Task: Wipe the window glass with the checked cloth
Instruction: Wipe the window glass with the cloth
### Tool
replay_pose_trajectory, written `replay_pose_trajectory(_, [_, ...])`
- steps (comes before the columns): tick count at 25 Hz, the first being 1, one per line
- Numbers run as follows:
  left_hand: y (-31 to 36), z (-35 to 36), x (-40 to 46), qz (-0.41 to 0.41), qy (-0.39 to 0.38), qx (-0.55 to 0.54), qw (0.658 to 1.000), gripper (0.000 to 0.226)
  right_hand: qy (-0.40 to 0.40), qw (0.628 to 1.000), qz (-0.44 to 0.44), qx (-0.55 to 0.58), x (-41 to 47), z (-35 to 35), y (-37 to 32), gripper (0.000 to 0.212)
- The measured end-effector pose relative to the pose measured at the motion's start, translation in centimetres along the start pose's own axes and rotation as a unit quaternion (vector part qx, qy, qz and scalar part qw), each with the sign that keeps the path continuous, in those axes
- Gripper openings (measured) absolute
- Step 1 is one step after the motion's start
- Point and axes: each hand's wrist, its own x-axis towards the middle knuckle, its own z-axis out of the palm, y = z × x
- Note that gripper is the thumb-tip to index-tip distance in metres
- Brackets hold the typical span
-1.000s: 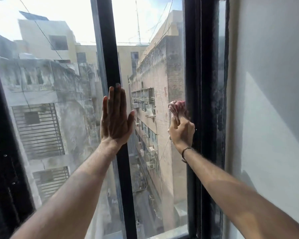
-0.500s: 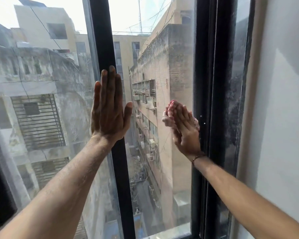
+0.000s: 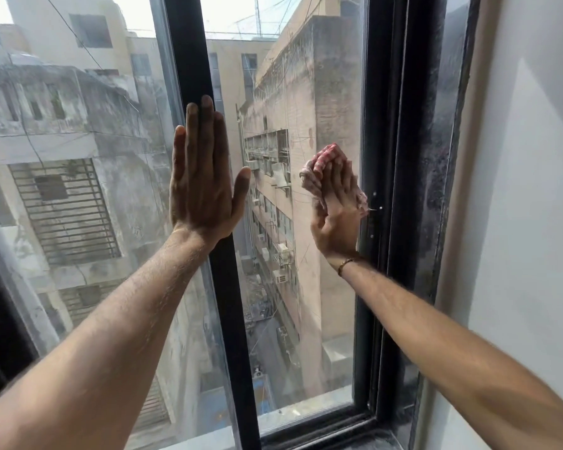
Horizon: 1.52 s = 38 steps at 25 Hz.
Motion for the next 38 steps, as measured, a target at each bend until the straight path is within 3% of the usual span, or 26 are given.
replay_pose_trajectory(1, [0.1, 0.0, 0.2, 0.001, 0.000, 0.000, 1.000, 0.084, -0.014, 0.999, -0.046, 0.003, -0.5, 0.9, -1.1, 0.051])
replay_pose_trajectory(3, [-0.1, 0.0, 0.3, 0.006, 0.003, 0.003, 1.000, 0.084, -0.118, 0.966, -0.231, 0.003, -6.8, 1.9, -1.3, 0.053])
replay_pose_trajectory(5, [-0.3, -0.2, -0.1, 0.007, 0.002, 0.004, 1.000, 0.084, -0.247, 0.884, -0.396, -0.040, -15.0, 0.6, 1.0, 0.045])
replay_pose_trajectory(7, [-0.3, -0.1, -0.3, 0.008, -0.003, 0.007, 1.000, 0.084, -0.296, 0.828, -0.472, -0.066, -17.6, -1.4, 4.4, 0.043])
replay_pose_trajectory(9, [-0.2, 0.0, -0.1, 0.007, 0.005, 0.006, 1.000, 0.082, -0.284, 0.852, -0.433, -0.072, -15.4, -2.6, 6.1, 0.041])
replay_pose_trajectory(11, [-0.1, 0.0, -0.3, 0.004, -0.002, 0.004, 1.000, 0.082, -0.186, 0.939, -0.283, -0.053, -11.3, -3.0, 5.7, 0.041])
replay_pose_trajectory(13, [0.0, -0.1, -0.5, -0.001, -0.003, 0.005, 1.000, 0.082, -0.062, 0.992, -0.111, -0.023, -5.0, -1.8, 3.7, 0.046])
replay_pose_trajectory(16, [-0.1, -0.1, -0.5, 0.001, -0.011, 0.010, 1.000, 0.082, 0.018, 1.000, 0.003, 0.010, 1.5, 1.3, -0.7, 0.049])
replay_pose_trajectory(18, [-0.1, -0.1, -0.3, -0.001, -0.015, 0.010, 1.000, 0.082, -0.014, 0.999, -0.051, 0.005, -1.1, 1.9, -1.4, 0.051])
replay_pose_trajectory(20, [-0.1, -0.1, -0.5, 0.000, -0.022, 0.007, 1.000, 0.083, -0.114, 0.981, -0.159, -0.002, -8.3, 0.8, -0.1, 0.050])
replay_pose_trajectory(22, [-0.1, -0.3, -0.5, 0.002, -0.029, 0.004, 1.000, 0.084, -0.160, 0.968, -0.192, -0.007, -12.1, -1.2, 2.3, 0.049])
replay_pose_trajectory(24, [-0.1, -0.3, -0.7, -0.002, -0.029, 0.006, 1.000, 0.084, -0.118, 0.986, -0.117, 0.020, -8.9, -1.4, 3.1, 0.049])
replay_pose_trajectory(27, [-0.1, -0.1, -0.5, -0.003, -0.033, 0.009, 0.999, 0.085, 0.042, 0.997, 0.053, 0.036, 2.4, -0.2, -0.4, 0.049])
replay_pose_trajectory(30, [-0.2, 0.1, -0.6, -0.002, -0.037, 0.023, 0.999, 0.083, 0.066, 0.997, -0.008, 0.047, 8.6, 2.4, -5.4, 0.051])
replay_pose_trajectory(33, [-0.3, -0.1, -0.2, 0.005, -0.046, 0.032, 0.998, 0.083, -0.048, 0.981, -0.185, 0.034, 2.6, 3.8, -7.2, 0.053])
replay_pose_trajectory(36, [-0.3, -0.3, -0.2, 0.004, -0.045, 0.015, 0.999, 0.084, -0.174, 0.921, -0.345, -0.039, -6.3, 1.3, -1.9, 0.057])
replay_pose_trajectory(38, [-0.3, -0.3, -0.4, 0.001, -0.056, 0.012, 0.998, 0.084, -0.214, 0.906, -0.358, -0.068, -8.4, -1.0, 2.2, 0.055])
